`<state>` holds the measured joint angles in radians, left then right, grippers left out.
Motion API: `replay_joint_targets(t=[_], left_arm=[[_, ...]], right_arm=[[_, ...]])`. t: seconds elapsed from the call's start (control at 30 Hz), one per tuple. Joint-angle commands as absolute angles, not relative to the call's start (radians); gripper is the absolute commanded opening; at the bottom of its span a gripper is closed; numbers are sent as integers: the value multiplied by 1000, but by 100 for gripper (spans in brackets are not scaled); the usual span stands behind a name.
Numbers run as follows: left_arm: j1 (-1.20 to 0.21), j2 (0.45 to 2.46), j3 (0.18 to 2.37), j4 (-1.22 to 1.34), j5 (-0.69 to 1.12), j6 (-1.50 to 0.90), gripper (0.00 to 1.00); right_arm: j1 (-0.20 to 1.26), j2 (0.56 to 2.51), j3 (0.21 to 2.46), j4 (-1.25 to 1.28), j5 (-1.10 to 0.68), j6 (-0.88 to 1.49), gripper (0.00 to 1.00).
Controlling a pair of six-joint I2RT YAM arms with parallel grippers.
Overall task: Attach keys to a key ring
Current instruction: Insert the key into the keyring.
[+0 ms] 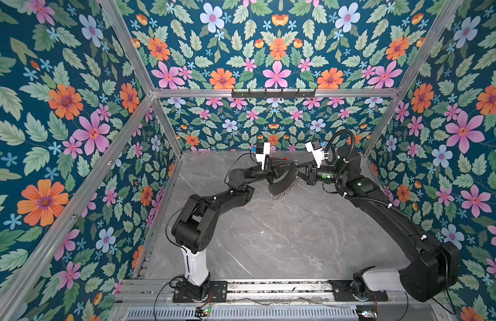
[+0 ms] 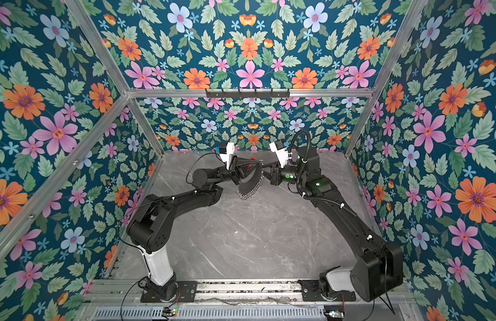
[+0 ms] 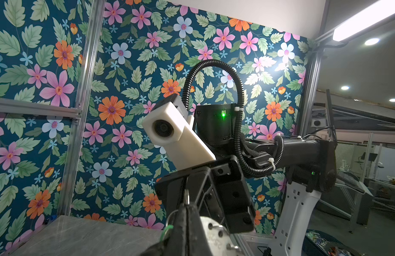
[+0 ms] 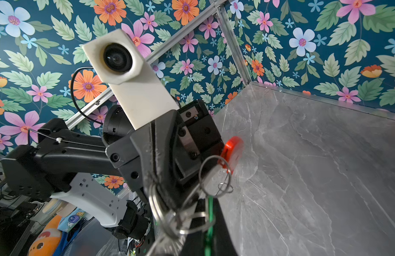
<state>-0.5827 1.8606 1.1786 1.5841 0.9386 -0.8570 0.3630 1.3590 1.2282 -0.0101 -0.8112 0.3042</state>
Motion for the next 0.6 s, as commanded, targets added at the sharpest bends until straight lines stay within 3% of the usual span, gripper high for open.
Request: replay_joint_targets(t=[0.0, 0.4, 0.57], left_arm=[[-592, 1867, 1185, 1644, 958, -862, 0], [-601, 1875, 1200, 1657, 951, -865, 0], [-598, 1861, 1191, 1657, 954, -858, 0]], right_arm=[[364, 1364, 1239, -6, -824, 307, 0], [395, 1377, 1231, -26, -827, 298, 0], [390, 1316, 1197, -58, -731, 260, 0]])
